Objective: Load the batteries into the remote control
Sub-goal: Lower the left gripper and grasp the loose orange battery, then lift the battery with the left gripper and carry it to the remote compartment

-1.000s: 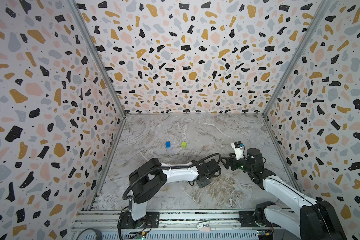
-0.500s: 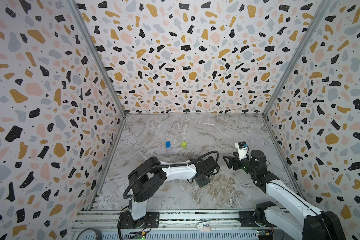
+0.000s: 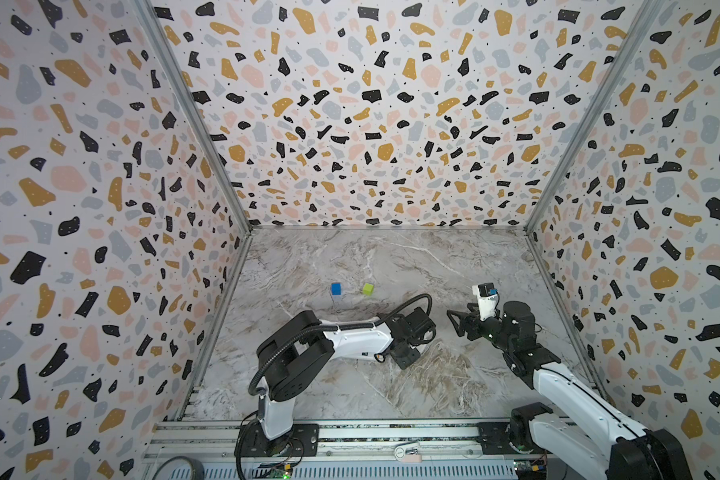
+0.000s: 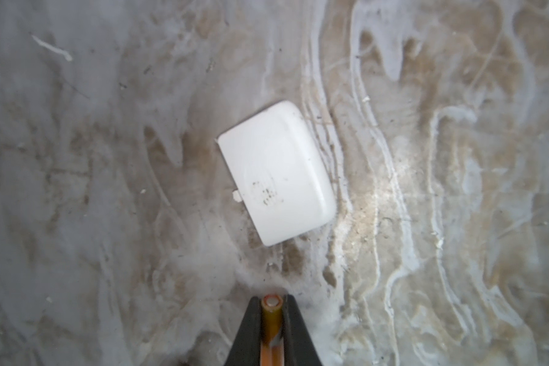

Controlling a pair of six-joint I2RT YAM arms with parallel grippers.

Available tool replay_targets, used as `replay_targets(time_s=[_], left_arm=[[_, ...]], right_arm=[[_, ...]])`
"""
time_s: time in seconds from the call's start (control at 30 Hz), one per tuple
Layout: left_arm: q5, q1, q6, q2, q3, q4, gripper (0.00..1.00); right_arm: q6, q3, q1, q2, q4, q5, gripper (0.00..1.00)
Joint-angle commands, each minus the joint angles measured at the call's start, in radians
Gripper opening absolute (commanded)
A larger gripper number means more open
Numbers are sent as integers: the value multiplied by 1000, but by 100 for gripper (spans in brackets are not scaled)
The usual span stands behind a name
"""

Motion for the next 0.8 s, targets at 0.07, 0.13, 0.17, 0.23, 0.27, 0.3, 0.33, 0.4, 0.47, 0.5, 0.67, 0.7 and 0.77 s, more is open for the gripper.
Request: replay_targets(time_s=[0.07,0.13,0.17,0.23,0.27,0.3,0.33,0.4,0.47,0.5,0.67,0.7,0.77], left_arm=[[-61,9,-225,35,-54,-34,13],[-73,7,-282,22,-76,-18,13],[-81,5,-304,11,-87,-9,15],[-84,4,-337,-10,-100,6,18],[-87,1,-346,-21,-102,11,20],[-89,-1,-351,-28,-101,10,22],[-93,-6,-353,-34,-98,7,23],[-101,-16,-355,-41,-96,-5,24],[-101,-25,-358,-50,-104,-5,26],[-101,-28,-362,-52,-109,-5,26],[-120,-52,-384,-56,-133,-11,27],[-121,-58,-390,-57,-136,-8,28],[-121,-69,-402,-61,-140,-5,28]], right_arm=[[-13,-5,-4,-8,13,-3,83],[-15,-1,-4,-3,14,-10,83],[-14,-2,-4,-2,13,-12,83],[-15,-2,-4,0,15,-15,83],[-14,-2,-4,2,14,-17,83],[-15,-2,-4,3,15,-18,83],[-15,-2,-4,3,13,-18,83],[-16,-2,-4,2,13,-19,82],[-17,-2,-4,-1,13,-17,82],[-18,-2,-4,-2,13,-16,82],[-18,-1,-4,5,14,-25,83],[-18,-1,-4,10,15,-27,83],[-18,4,-4,17,13,-31,84]])
